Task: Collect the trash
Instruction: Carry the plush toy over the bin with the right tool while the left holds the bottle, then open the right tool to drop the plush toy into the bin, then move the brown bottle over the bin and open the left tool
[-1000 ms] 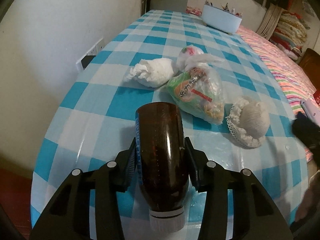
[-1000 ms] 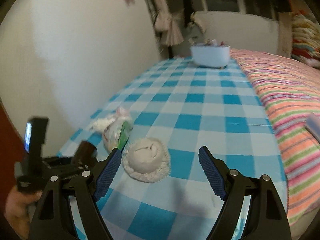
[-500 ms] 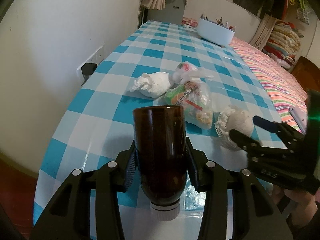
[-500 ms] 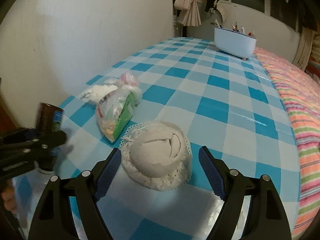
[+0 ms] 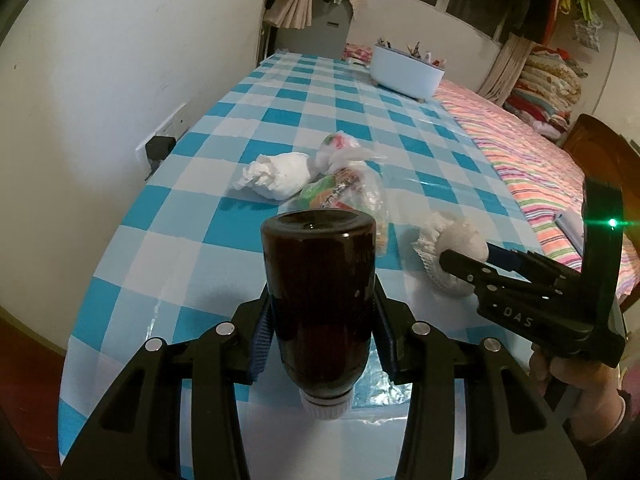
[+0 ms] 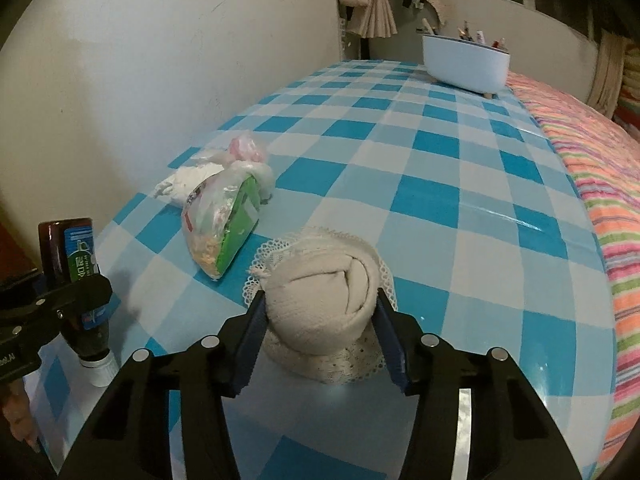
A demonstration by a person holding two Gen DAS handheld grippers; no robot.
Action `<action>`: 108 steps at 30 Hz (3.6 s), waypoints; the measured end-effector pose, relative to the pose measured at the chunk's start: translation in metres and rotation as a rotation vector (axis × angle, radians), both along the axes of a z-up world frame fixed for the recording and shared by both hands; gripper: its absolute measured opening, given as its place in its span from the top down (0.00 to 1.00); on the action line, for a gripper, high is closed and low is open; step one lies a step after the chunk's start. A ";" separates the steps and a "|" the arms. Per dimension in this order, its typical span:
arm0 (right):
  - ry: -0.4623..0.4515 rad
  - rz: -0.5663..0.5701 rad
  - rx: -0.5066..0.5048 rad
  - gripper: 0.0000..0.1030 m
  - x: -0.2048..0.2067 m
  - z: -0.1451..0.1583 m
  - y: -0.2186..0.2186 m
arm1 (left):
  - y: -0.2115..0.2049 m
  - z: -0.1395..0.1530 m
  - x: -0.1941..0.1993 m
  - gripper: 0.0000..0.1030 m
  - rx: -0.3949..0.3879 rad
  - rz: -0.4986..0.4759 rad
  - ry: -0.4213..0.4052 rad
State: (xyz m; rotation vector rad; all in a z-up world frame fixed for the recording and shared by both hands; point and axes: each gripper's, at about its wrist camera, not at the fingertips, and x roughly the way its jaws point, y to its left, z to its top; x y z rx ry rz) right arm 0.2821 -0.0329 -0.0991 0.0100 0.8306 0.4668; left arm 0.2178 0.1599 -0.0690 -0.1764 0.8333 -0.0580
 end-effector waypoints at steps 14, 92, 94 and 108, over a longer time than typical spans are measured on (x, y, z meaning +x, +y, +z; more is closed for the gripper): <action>-0.055 -0.098 0.102 0.51 -0.046 0.021 -0.056 | -0.029 0.005 -0.016 0.59 0.016 -0.075 -0.017; -0.267 -0.741 0.215 0.41 -0.275 0.022 -0.333 | -0.342 0.020 -0.148 0.59 0.106 -0.721 -0.089; -0.283 -0.757 0.240 0.32 -0.279 0.022 -0.337 | -0.344 0.021 -0.150 0.59 0.108 -0.727 -0.089; -0.351 -0.854 0.351 0.30 -0.298 0.027 -0.359 | -0.366 0.023 -0.150 0.59 0.099 -0.771 -0.097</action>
